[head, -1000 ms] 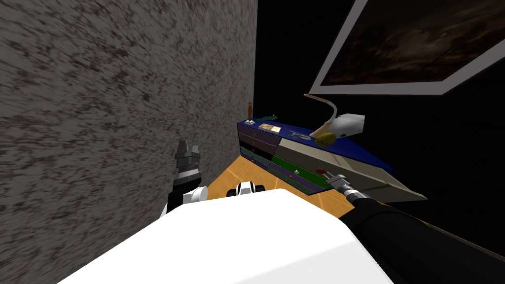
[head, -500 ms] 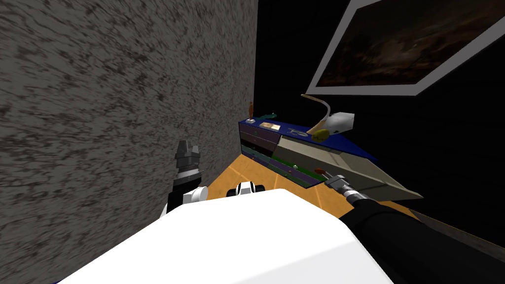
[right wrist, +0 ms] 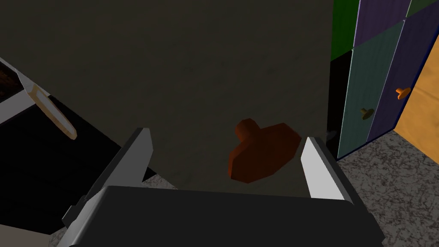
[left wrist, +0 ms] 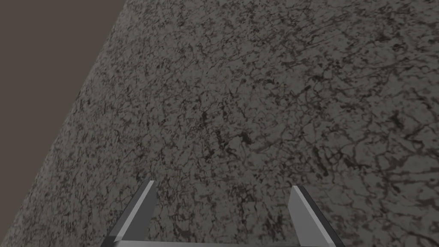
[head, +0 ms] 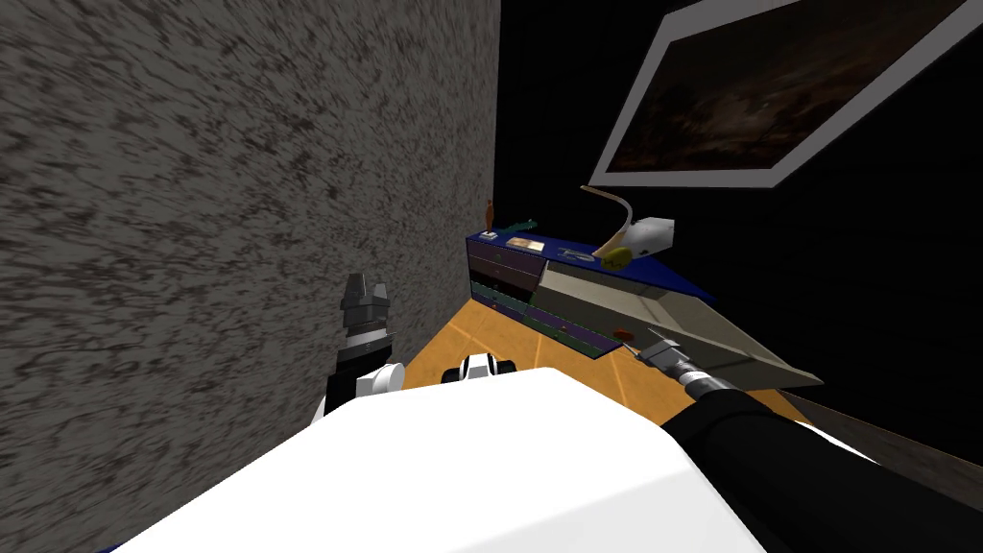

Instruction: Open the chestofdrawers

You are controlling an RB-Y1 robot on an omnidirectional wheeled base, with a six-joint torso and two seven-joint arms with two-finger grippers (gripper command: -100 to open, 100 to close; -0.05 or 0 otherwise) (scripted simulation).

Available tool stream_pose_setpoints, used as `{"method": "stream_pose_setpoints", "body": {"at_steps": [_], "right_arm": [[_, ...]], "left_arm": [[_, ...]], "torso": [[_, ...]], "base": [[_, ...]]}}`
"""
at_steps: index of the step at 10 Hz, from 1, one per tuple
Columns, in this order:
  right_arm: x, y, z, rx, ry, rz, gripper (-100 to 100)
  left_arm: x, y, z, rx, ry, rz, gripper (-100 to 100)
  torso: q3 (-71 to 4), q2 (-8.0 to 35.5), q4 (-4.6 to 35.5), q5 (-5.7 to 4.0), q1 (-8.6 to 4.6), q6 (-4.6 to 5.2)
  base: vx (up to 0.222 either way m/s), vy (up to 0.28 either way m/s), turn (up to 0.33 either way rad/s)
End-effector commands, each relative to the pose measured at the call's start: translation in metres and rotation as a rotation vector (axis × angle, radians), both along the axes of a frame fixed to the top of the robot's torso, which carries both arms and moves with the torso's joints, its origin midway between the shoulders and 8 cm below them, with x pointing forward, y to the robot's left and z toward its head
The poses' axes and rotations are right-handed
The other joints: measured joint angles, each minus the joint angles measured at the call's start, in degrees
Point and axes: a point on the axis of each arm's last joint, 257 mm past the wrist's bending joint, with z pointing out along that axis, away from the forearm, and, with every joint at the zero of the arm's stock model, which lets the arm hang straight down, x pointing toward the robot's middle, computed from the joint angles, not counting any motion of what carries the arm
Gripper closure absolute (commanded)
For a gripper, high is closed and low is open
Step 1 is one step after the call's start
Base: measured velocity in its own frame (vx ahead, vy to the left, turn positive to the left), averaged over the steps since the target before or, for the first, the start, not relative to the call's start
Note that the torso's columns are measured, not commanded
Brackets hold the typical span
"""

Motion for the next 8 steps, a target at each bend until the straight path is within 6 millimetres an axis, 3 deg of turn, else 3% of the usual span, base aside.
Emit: {"method": "stream_pose_setpoints", "body": {"at_steps": [1, 3, 5, 6, 8], "right_arm": [[0.005, -0.011, 0.026, -0.004, -0.005, 0.005, -100], [0.008, -0.016, 0.044, -0.005, -0.004, 0.013, -100], [0.008, -0.016, 0.040, -0.005, -0.005, 0.012, -100], [0.008, -0.016, 0.040, -0.004, -0.005, 0.012, 0], [0.008, -0.016, 0.040, -0.005, -0.005, 0.012, 0]], "left_arm": [[0.000, 0.000, 0.000, 0.000, 0.000, 0.000, 0], [0.000, 0.000, 0.000, 0.000, 0.000, 0.000, 0], [0.000, 0.000, 0.000, 0.000, 0.000, 0.000, 0], [0.000, 0.000, 0.000, 0.000, 0.000, 0.000, 0], [0.000, 0.000, 0.000, 0.000, 0.000, 0.000, 0]], "torso": [[0.0, 0.1, 0.0, -0.03, 0.05, 0.04], [0.3, 0.4, 0.1, 0.02, 0.36, 0.09], [0.3, 0.5, 0.1, 0.02, 0.38, 0.11], [0.3, 0.5, 0.1, -0.02, 0.27, 0.10], [0.3, 0.4, 0.1, -0.02, 0.24, 0.10]], "base": [[0.036, 0.013, -0.021], [0.025, 0.025, -0.031], [0.007, 0.025, -0.007], [0.000, 0.000, 0.000], [0.000, 0.000, 0.000]]}}
